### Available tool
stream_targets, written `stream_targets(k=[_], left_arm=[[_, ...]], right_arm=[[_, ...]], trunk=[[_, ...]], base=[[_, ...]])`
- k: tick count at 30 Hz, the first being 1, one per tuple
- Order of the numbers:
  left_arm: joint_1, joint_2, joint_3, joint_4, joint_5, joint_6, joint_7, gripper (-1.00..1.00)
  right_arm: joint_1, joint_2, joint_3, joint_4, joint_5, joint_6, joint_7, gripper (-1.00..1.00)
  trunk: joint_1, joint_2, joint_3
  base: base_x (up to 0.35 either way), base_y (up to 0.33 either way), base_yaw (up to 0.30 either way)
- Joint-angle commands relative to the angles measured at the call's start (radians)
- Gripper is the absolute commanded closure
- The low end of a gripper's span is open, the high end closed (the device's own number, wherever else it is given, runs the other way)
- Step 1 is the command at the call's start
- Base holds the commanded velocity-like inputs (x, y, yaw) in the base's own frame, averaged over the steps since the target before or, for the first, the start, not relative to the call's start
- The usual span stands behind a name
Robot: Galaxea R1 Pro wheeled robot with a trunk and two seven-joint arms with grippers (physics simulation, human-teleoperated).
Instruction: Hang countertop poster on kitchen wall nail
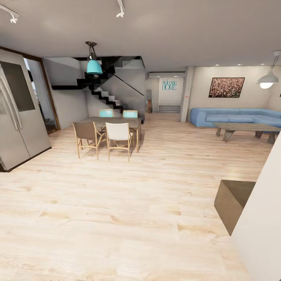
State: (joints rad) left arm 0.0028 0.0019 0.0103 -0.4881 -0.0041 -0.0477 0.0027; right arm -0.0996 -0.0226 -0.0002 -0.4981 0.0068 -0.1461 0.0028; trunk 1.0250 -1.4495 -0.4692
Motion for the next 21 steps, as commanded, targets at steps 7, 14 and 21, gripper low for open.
stream_targets(k=[7, 14, 21], left_arm=[[0.000, 0.013, 0.002, 0.002, 0.000, -0.041, 0.000, -1.00], [0.000, 0.015, 0.002, 0.020, 0.001, -0.047, 0.000, -1.00], [0.000, 0.015, 0.002, 0.024, 0.001, -0.047, 0.000, -1.00]], right_arm=[[0.000, 0.000, -0.001, 0.000, 0.001, -0.004, -0.001, -1.00], [0.000, 0.000, 0.000, 0.000, 0.002, -0.004, -0.001, -1.00], [0.000, 0.000, 0.000, 0.000, 0.002, -0.004, -0.001, -1.00]], trunk=[[0.000, 0.000, -0.001], [0.000, 0.000, -0.001], [0.000, 0.000, -0.001]], base=[[0.000, 0.000, 0.245], [0.000, 0.000, 0.289], [0.000, 0.000, 0.294]])
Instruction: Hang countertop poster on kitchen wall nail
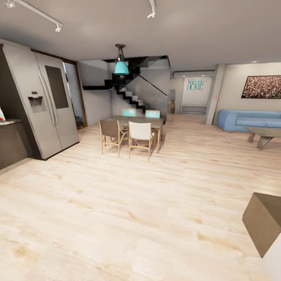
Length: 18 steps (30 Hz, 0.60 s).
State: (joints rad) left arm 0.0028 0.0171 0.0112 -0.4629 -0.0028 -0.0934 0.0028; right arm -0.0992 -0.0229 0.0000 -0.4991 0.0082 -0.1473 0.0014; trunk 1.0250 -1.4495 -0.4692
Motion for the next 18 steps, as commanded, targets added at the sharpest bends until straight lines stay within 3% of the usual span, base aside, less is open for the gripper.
stream_targets(k=[1, 9, 14, 18], left_arm=[[0.000, 0.000, 0.001, -0.001, 0.000, -0.002, 0.000, -1.00], [0.000, 0.000, 0.001, 0.000, 0.000, -0.002, 0.000, -1.00], [0.000, 0.000, 0.001, 0.000, 0.000, -0.002, 0.000, -1.00], [0.000, 0.000, 0.001, 0.000, 0.000, -0.002, 0.000, -1.00]], right_arm=[[0.000, 0.000, 0.000, 0.001, 0.001, -0.003, 0.000, -1.00], [0.000, 0.000, 0.000, 0.001, 0.001, -0.003, 0.000, -1.00], [0.000, 0.000, 0.000, 0.001, 0.001, -0.003, 0.000, -1.00], [0.000, 0.000, 0.000, 0.001, 0.001, -0.003, 0.000, -1.00]], trunk=[[0.000, 0.000, -0.001], [0.000, 0.000, -0.001], [0.000, 0.000, -0.001], [0.000, 0.000, -0.001]], base=[[0.000, 0.000, 0.294], [0.000, -0.005, 0.289], [0.000, -0.235, 0.102], [0.000, -0.109, 0.254]])
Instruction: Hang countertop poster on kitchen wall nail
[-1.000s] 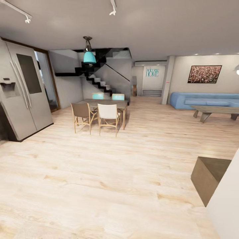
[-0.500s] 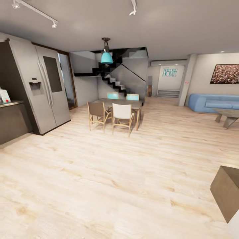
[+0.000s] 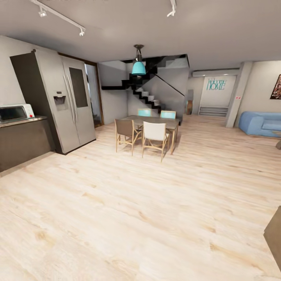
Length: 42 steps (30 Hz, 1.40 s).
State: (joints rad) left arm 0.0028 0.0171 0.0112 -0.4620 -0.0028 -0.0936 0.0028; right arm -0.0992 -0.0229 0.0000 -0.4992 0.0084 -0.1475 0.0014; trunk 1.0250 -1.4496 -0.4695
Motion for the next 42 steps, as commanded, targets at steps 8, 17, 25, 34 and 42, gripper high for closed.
stream_targets(k=[8, 17, 25, 34, 42], left_arm=[[0.000, 0.000, 0.001, -0.001, 0.000, -0.002, 0.000, -1.00], [0.000, 0.001, 0.001, -0.001, 0.000, -0.002, 0.000, -1.00], [0.000, 0.001, 0.001, -0.001, 0.000, -0.002, 0.000, -1.00], [0.000, 0.001, 0.002, -0.001, 0.000, -0.002, 0.000, -1.00], [0.000, 0.001, 0.002, -0.001, 0.000, -0.002, 0.000, -1.00]], right_arm=[[0.000, 0.000, 0.001, 0.001, 0.001, -0.004, 0.000, -1.00], [0.000, 0.000, 0.003, 0.001, 0.002, -0.004, -0.001, -1.00], [0.000, 0.000, 0.003, 0.001, 0.002, -0.004, -0.001, -1.00], [0.000, 0.000, 0.003, 0.001, 0.002, -0.004, -0.001, -1.00], [0.000, 0.000, 0.004, 0.001, 0.003, -0.004, -0.001, -1.00]], trunk=[[0.000, 0.000, -0.001], [0.000, 0.000, -0.001], [0.000, 0.000, -0.001], [0.000, 0.000, -0.001], [0.000, 0.000, -0.001]], base=[[0.000, -0.020, 0.282], [0.000, -0.002, 0.288], [0.000, 0.000, 0.288], [0.000, 0.000, 0.288], [0.000, 0.000, 0.288]])
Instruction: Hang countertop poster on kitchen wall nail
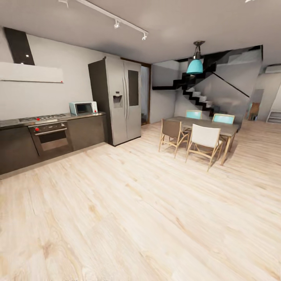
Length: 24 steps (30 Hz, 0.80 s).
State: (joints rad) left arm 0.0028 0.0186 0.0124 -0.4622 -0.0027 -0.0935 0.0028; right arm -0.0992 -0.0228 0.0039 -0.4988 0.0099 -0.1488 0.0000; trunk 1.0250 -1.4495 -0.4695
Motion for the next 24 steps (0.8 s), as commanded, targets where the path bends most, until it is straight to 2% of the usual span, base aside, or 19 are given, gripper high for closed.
stream_targets(k=[1, 7, 11, 17, 24], left_arm=[[0.000, 0.000, 0.001, -0.001, 0.000, -0.002, 0.000, -1.00], [0.000, 0.000, 0.001, -0.001, 0.000, -0.002, 0.000, -1.00], [0.000, 0.000, 0.001, -0.001, 0.000, -0.002, 0.000, -1.00], [0.000, 0.000, 0.001, -0.001, 0.000, -0.002, 0.000, -1.00], [0.000, 0.000, 0.002, -0.001, 0.001, -0.002, 0.000, -1.00]], right_arm=[[0.000, 0.000, 0.001, 0.004, 0.001, -0.003, 0.000, -1.00], [0.000, 0.000, 0.001, 0.022, 0.001, -0.003, 0.000, -1.00], [0.000, 0.000, 0.001, 0.026, 0.002, -0.003, 0.001, -1.00], [0.000, 0.000, 0.001, 0.034, 0.002, -0.003, 0.001, -1.00], [0.000, 0.000, 0.001, 0.038, 0.001, -0.004, 0.000, -1.00]], trunk=[[0.000, 0.000, -0.001], [0.000, 0.000, -0.001], [0.000, 0.000, -0.001], [0.000, 0.000, -0.001], [0.000, 0.000, -0.001]], base=[[0.000, 0.000, 0.288], [0.000, 0.000, 0.281], [0.027, -0.019, 0.148], [0.182, -0.165, 0.068], [0.232, -0.219, 0.231]])
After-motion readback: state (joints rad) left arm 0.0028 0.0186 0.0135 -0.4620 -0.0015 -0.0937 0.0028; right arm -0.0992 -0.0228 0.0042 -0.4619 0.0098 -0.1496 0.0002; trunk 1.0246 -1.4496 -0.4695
